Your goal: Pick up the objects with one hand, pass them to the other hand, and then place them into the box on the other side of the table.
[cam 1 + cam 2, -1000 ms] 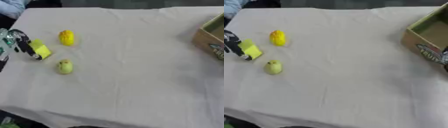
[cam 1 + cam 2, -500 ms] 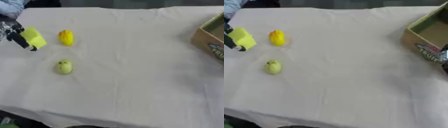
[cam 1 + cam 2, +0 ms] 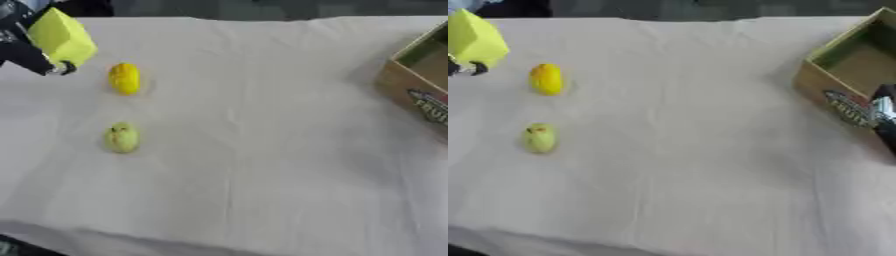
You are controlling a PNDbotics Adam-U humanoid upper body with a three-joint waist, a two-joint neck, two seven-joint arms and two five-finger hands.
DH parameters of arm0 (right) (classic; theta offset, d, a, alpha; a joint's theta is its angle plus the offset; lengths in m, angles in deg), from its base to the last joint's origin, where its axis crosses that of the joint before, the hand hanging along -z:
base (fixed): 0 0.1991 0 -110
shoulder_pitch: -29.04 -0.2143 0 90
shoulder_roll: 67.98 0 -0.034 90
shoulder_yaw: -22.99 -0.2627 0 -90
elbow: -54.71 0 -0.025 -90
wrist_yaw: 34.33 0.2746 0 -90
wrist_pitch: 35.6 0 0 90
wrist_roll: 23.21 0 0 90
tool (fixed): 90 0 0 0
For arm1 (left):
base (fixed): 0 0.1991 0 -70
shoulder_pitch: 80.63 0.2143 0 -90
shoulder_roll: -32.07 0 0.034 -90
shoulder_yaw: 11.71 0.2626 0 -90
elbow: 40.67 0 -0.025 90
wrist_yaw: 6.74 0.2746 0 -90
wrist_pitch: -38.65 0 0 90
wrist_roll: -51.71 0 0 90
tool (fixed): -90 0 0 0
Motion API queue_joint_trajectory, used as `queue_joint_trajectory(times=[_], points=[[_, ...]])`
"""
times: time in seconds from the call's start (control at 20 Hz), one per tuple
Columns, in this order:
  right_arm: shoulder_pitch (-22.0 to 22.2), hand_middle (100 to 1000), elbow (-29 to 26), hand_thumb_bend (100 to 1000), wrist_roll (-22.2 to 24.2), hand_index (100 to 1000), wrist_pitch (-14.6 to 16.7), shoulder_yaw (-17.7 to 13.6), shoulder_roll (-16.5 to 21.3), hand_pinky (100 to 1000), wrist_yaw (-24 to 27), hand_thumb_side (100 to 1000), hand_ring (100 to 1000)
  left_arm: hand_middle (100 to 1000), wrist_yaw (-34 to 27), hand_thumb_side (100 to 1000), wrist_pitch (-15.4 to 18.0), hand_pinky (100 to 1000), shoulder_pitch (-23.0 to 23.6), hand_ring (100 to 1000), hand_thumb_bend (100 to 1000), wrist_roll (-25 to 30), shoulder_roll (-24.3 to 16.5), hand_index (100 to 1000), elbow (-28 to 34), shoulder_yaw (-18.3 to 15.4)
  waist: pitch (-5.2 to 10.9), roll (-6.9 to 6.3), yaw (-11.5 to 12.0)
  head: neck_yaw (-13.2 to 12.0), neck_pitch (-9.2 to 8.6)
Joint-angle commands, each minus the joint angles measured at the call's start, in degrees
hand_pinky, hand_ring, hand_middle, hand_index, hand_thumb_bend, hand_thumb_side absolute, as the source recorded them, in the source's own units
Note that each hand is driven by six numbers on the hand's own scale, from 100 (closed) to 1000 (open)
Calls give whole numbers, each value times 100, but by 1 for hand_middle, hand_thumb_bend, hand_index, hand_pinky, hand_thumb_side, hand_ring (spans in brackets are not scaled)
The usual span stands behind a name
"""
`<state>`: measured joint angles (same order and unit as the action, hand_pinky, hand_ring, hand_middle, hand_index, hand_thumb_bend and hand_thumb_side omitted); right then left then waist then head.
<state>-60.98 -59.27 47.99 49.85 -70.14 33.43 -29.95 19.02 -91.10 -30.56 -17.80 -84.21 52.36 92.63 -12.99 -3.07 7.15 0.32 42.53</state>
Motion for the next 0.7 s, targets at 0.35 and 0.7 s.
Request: queue_joint_trajectory(times=[0.35,0.7], points=[[-142,899,-61,100,67,1000,106,-26,229,1000,110,527,930,541,53,100,230,676,-34,622,360,-662,489,501,693,176,48,56,-22,172,-243],[-201,899,-61,100,83,1000,123,-19,213,1000,159,527,929,523,209,100,542,658,-95,608,305,-1007,1265,498,609,371,37,107,-44,244,-494]])
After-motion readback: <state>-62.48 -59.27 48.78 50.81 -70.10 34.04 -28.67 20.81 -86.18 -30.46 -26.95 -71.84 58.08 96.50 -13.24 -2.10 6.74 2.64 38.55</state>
